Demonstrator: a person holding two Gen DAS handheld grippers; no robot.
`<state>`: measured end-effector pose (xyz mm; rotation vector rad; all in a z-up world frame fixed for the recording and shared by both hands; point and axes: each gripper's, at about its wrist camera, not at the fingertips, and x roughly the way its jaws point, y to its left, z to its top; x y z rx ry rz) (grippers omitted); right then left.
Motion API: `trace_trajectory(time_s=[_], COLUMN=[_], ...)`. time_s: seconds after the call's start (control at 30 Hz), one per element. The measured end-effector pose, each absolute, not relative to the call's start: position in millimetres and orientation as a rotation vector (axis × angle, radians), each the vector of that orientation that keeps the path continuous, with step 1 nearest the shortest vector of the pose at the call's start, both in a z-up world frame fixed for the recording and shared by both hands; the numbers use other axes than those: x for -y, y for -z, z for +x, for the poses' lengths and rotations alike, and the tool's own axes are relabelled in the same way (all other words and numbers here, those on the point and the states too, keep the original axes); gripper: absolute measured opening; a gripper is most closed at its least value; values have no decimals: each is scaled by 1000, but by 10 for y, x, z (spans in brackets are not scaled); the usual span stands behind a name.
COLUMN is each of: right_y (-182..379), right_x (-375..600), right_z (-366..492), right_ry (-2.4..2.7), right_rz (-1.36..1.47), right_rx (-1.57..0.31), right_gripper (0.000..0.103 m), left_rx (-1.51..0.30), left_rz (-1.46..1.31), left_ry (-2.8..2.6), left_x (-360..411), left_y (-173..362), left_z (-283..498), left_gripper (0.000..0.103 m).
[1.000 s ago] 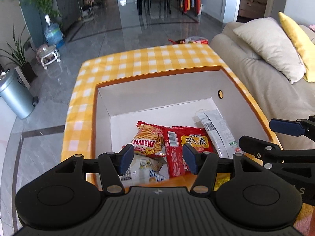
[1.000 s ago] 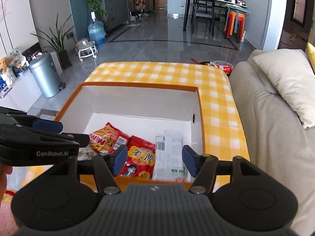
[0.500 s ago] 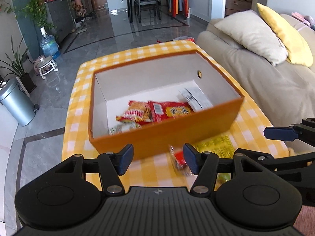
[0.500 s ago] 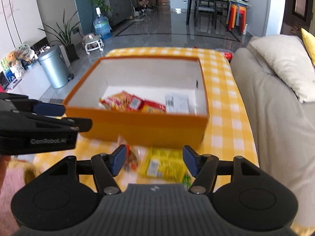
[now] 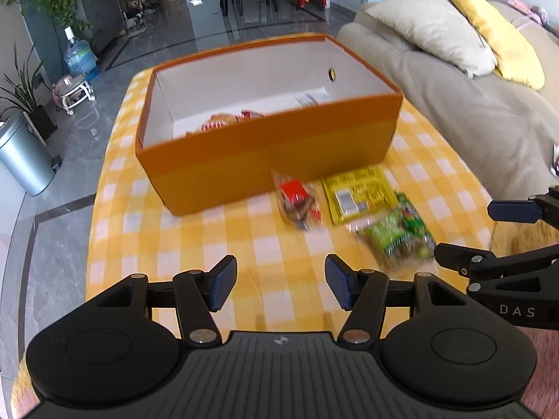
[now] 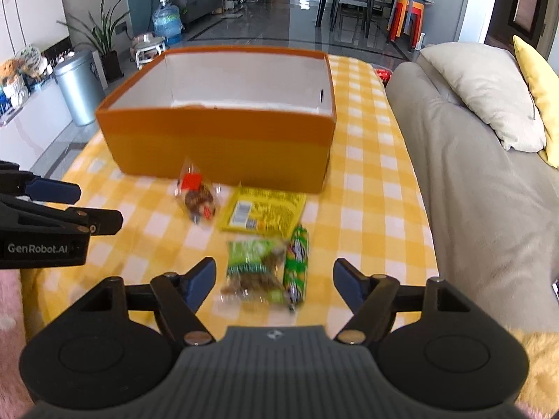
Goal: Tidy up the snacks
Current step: 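Move both tools back toward the remaining snacks beside the box, then grasp the green raisin bag with the left tool while the right tool grasps the green sausage stick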
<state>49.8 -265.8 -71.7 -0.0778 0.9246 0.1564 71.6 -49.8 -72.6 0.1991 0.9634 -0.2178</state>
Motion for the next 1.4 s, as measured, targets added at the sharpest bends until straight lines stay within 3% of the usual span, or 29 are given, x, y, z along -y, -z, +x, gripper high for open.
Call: trace_trajectory(time_s=[0.37,0.73,1.23,1.4], right_y=[1008,1093,1294,1393], right_x=[3022,3135,3113,3048], right_z=[366,530,875,983], right_ry=[-107,-85,-122,-157], right_rz=[82,167,141,108], right_rx=[-1092,-1063,-989,-997], right_gripper=[73,44,36,28], left_rx=[-1037,-1055,-1157,-1200], left_rz=[129,-34,-220,-300], left_ry=[340,373,317,307], left_x=[645,892,1050,984], left_y=[865,965,1397,1499], left_z=[606,852,1300,1362], left_gripper=[68,67,56,55])
